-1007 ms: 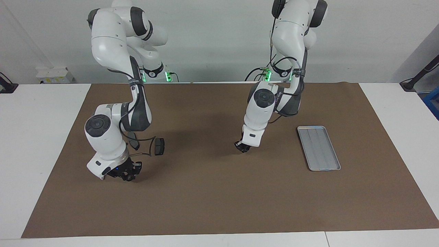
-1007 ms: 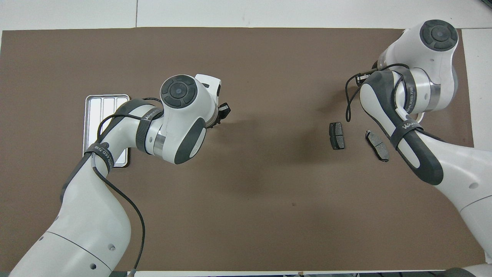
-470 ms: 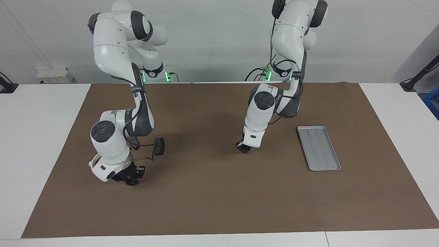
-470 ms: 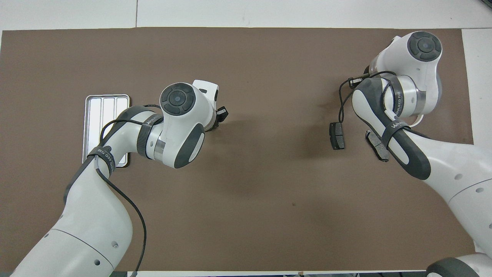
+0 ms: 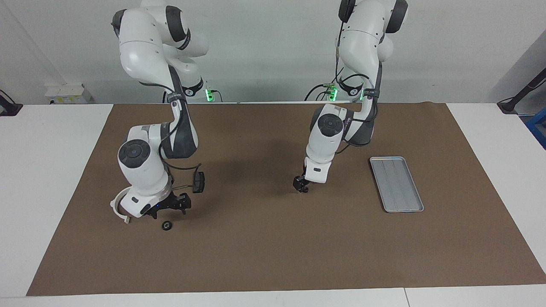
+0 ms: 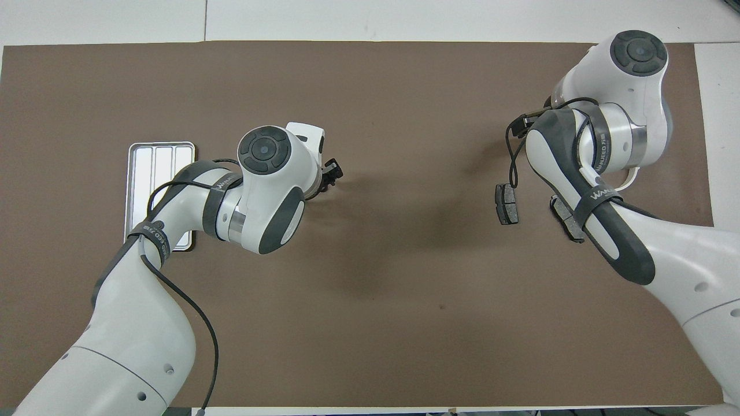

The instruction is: Place bearing gear from tray to pile

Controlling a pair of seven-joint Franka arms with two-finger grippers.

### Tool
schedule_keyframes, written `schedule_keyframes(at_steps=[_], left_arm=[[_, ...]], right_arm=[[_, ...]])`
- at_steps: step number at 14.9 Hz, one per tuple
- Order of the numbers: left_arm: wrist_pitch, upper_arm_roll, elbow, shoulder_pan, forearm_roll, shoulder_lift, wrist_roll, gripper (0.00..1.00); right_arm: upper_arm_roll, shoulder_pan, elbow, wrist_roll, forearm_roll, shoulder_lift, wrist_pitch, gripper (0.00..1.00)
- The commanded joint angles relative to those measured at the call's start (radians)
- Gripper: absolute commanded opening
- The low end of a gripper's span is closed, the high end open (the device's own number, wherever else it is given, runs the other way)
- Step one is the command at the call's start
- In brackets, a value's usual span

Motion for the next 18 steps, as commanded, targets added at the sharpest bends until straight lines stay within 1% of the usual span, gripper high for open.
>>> schedule_keyframes(at_steps=[1,2,3,5,6,7,9,10,12,13,16,18], left_arm=[[-0.177,0.003,-0.049,0.134,0.004,-0.188,0.138,1.00],[-0.246,0.003,-0.043,0.200,0.004,-0.232,0.262,1.00],[-0.303,0.003,-0.037,0.259,0.004,-0.271,0.355,1.00],[-0.408,0.006,-0.012,0.340,0.004,-0.331,0.484,1.00],[-0.448,0.006,-0.006,0.376,0.004,-0.355,0.539,1.00],[-0.478,0.006,-0.009,0.416,0.005,-0.384,0.614,1.00],[-0.522,0.004,-0.017,0.475,0.005,-0.415,0.739,1.00],[-0.539,0.000,-0.020,0.498,0.005,-0.432,0.762,1.00],[-0.555,0.000,-0.021,0.502,0.005,-0.434,0.799,1.00],[-0.558,0.000,-0.023,0.502,0.005,-0.437,0.810,1.00],[-0.549,0.004,-0.017,0.490,0.007,-0.431,0.820,1.00],[-0.546,0.006,-0.009,0.487,0.024,-0.424,0.825,1.00]], right_arm=[[0.012,0.107,0.023,0.225,0.004,-0.078,-0.134,1.00],[0.014,0.170,0.066,0.364,0.007,-0.077,-0.174,1.00],[0.014,0.233,0.080,0.481,0.023,-0.075,-0.179,1.00],[0.012,0.316,0.080,0.677,0.076,-0.070,-0.156,1.00],[0.014,0.360,0.086,0.757,0.074,-0.055,-0.155,1.00],[0.012,0.400,0.121,0.829,0.072,-0.019,-0.156,1.00],[0.009,0.482,0.277,0.987,0.060,0.119,-0.178,1.00],[0.005,0.512,0.348,1.040,0.057,0.190,-0.173,1.00],[-0.002,0.545,0.451,1.074,0.057,0.288,-0.161,1.00],[-0.002,0.550,0.478,1.076,0.055,0.313,-0.149,1.00],[-0.005,0.576,0.500,1.076,0.043,0.353,-0.133,1.00],[-0.011,0.591,0.506,1.077,0.035,0.381,-0.095,1.00]])
